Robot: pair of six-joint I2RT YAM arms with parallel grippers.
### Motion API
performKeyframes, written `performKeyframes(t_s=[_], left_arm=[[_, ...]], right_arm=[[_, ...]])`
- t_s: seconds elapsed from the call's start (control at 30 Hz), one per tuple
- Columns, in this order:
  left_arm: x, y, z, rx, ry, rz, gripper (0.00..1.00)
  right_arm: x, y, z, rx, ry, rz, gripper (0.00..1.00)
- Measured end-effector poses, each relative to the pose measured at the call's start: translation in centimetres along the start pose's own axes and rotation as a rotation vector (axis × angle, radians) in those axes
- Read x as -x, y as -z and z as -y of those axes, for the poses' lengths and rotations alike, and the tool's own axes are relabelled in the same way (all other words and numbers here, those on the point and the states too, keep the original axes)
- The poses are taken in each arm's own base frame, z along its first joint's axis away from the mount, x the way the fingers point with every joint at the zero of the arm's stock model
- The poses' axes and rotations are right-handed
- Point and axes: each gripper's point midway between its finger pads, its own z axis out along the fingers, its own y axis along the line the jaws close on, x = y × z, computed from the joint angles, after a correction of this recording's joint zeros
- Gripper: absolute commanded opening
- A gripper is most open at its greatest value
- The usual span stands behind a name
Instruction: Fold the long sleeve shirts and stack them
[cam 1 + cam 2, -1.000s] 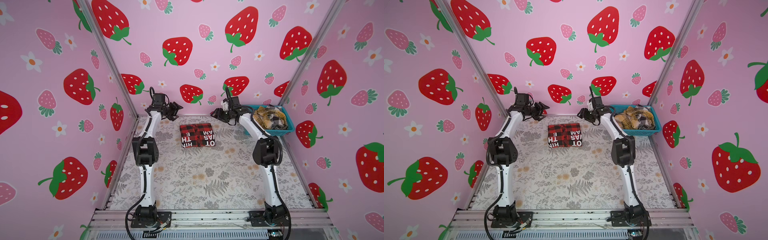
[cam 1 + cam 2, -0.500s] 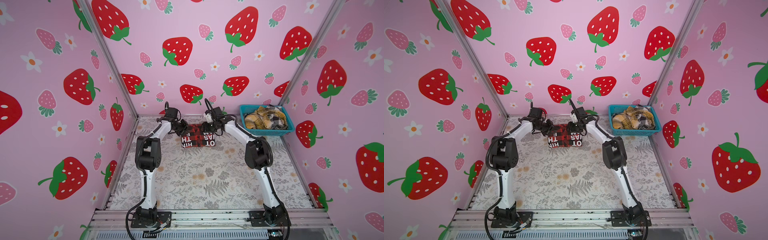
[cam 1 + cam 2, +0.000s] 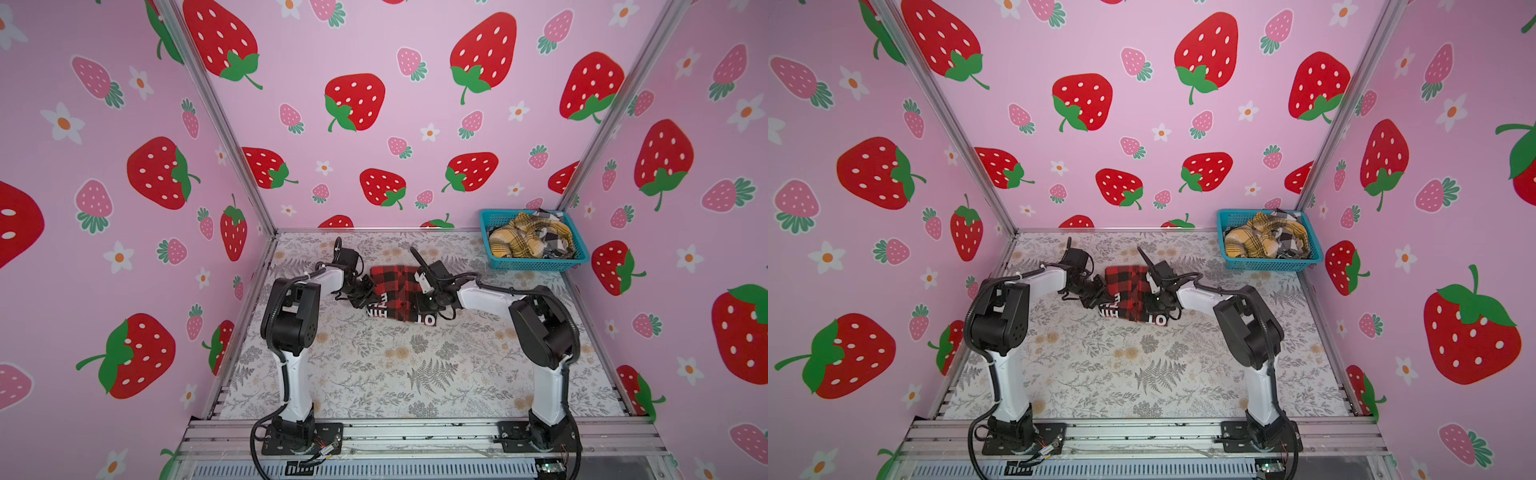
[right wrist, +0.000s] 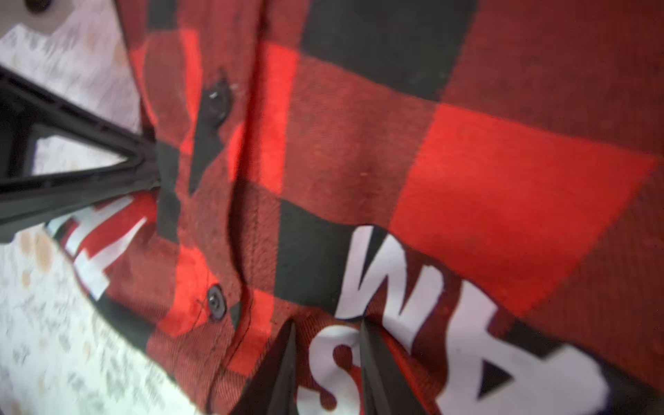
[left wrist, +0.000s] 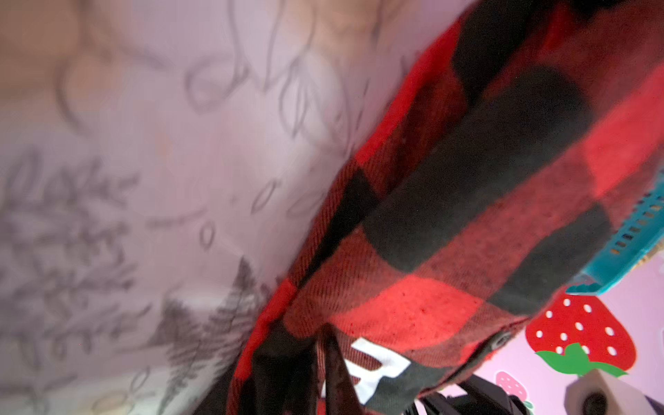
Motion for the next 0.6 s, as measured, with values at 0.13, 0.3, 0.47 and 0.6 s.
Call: performKeyframes(t_s=[0.13, 0.3, 0.47, 0.6], left_arm=[[-4.8, 1.8, -1.1, 0.034, -0.054, -0.021, 0.43], [-7.8, 7.8, 1.6, -0.002, -0.161, 0.074, 0.33], [-10.0, 10.8, 3.0, -0.039, -0.217, 0.107, 0.2], [-12.9, 8.6, 1.0, -0.01, -0.204, 0.01, 0.17]], right_arm=[[-4.3, 1.9, -1.4, -0.012, -0.008, -0.045, 0.32], [-2.5, 5.4, -2.6, -0.024, -0.023, 0.009, 0.32], [4.0, 7.6, -5.9, 0.037, 0.004, 0.144, 0.3], [6.2, 5.9, -7.5, 0.089, 0.023, 0.165, 0.3]])
